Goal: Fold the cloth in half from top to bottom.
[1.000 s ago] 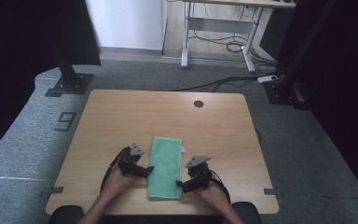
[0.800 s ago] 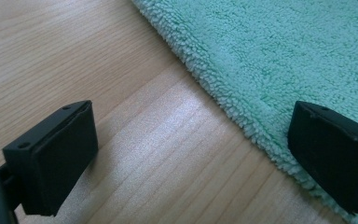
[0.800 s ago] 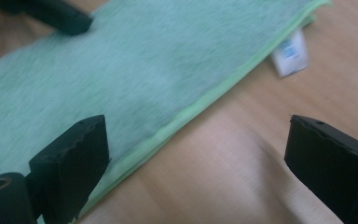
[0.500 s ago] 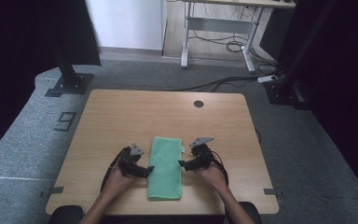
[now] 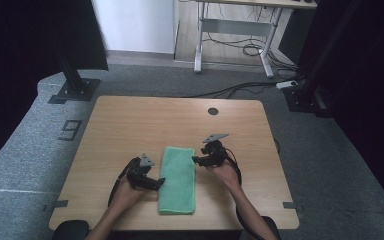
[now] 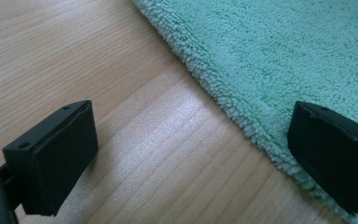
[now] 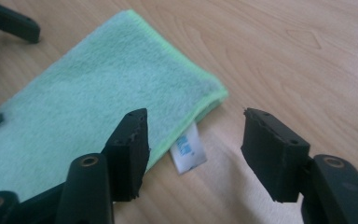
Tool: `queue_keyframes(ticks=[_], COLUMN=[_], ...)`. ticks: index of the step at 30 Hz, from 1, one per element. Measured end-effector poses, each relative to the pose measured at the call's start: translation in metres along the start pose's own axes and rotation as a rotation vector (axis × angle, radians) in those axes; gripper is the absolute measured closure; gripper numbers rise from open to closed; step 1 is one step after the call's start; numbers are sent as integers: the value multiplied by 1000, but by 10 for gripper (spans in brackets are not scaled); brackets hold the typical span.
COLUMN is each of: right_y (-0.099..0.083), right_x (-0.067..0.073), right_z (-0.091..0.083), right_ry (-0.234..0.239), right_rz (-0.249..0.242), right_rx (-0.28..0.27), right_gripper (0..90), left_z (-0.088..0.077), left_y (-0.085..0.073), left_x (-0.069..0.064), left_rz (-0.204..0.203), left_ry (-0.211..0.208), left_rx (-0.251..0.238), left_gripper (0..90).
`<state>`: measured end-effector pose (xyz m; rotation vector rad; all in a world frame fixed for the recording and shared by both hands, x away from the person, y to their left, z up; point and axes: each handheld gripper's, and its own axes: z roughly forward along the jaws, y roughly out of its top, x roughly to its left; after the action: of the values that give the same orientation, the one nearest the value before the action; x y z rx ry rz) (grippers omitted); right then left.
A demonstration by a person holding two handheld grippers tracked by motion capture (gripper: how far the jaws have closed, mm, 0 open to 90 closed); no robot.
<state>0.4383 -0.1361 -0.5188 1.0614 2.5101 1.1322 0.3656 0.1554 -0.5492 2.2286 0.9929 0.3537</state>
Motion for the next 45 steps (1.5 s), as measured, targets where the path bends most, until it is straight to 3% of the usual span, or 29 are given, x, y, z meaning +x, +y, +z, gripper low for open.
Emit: queue_keyframes(ticks=[13, 22, 25, 30, 34, 39, 45], right_y=[24, 24, 24, 23, 23, 24, 27], right_x=[-11, -7, -6, -3, -3, 0, 1], right_z=[28, 50, 50, 49, 49, 48, 41], right_ry=[-19, -13, 7, 68, 79, 58, 52], right_rz=[-25, -75, -88, -75, -55, -79, -72], right_rx=[40, 96, 88, 96, 100, 105, 87], right_gripper=[427, 446, 528, 799, 829, 834, 834], left_z=[0, 0, 0, 0, 0, 0, 1], left_y=[0, 0, 0, 0, 0, 0, 1], left_x=[0, 0, 0, 0, 0, 0, -1], left_rz=[3, 2, 3, 2, 3, 1, -10], left_ry=[0, 0, 0, 0, 0, 3, 16], left_rx=[2, 2, 2, 2, 3, 3, 4], left_gripper=[17, 17, 17, 17, 17, 17, 13])
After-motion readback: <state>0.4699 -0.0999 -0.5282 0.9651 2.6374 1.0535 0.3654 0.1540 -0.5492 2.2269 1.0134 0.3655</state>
